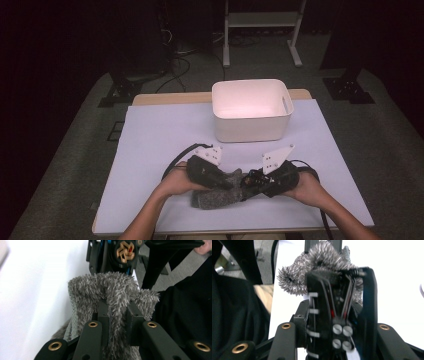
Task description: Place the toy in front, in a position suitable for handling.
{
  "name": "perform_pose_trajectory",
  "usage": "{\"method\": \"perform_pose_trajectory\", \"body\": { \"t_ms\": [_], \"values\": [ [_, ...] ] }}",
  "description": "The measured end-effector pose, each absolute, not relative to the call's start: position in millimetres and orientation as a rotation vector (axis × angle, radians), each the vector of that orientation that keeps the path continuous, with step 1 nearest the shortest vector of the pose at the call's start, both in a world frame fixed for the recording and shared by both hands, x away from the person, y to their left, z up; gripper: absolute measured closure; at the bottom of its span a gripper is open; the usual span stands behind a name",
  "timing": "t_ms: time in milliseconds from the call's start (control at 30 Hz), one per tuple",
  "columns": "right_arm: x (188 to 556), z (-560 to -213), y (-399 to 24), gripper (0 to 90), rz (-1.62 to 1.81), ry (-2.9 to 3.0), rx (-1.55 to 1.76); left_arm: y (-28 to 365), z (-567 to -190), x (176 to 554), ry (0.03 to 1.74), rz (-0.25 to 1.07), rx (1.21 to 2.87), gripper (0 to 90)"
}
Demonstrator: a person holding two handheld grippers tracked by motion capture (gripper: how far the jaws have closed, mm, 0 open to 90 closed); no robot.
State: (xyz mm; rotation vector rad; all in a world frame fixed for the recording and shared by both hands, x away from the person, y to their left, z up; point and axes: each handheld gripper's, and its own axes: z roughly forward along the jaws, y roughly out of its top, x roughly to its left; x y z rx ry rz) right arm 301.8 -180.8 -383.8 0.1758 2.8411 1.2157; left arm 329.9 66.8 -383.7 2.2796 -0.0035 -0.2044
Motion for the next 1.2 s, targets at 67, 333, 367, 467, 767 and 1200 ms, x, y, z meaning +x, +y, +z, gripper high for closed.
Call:
{"method": "perform_pose_trajectory", "body": {
  "t_ms": [67, 333, 367, 467, 767, 1200],
  "values": [
    [300, -385, -187, 55.9, 1.181, 2.845, 0.175, 62, -386, 330, -0.006, -0.208, 2.287, 78.0],
    [294, -396, -206, 55.5, 1.160, 2.842, 0.202, 46, -388, 326, -0.026, -0.201, 2.307, 78.6],
    [293, -397, -208, 55.4, 1.157, 2.842, 0.211, 44, -387, 326, -0.032, -0.203, 2.309, 78.7],
    [290, -401, -214, 55.2, 1.147, 2.841, 0.221, 39, -387, 325, -0.043, -0.203, 2.317, 78.7],
    [289, -421, -230, 55.6, 1.123, 2.859, 0.287, 27, -385, 324, -0.072, -0.191, 2.362, 78.6],
    [296, -429, -222, 55.4, 1.083, 2.879, 0.267, 38, -384, 326, -0.045, -0.161, 2.382, 78.5]
  ]
}}
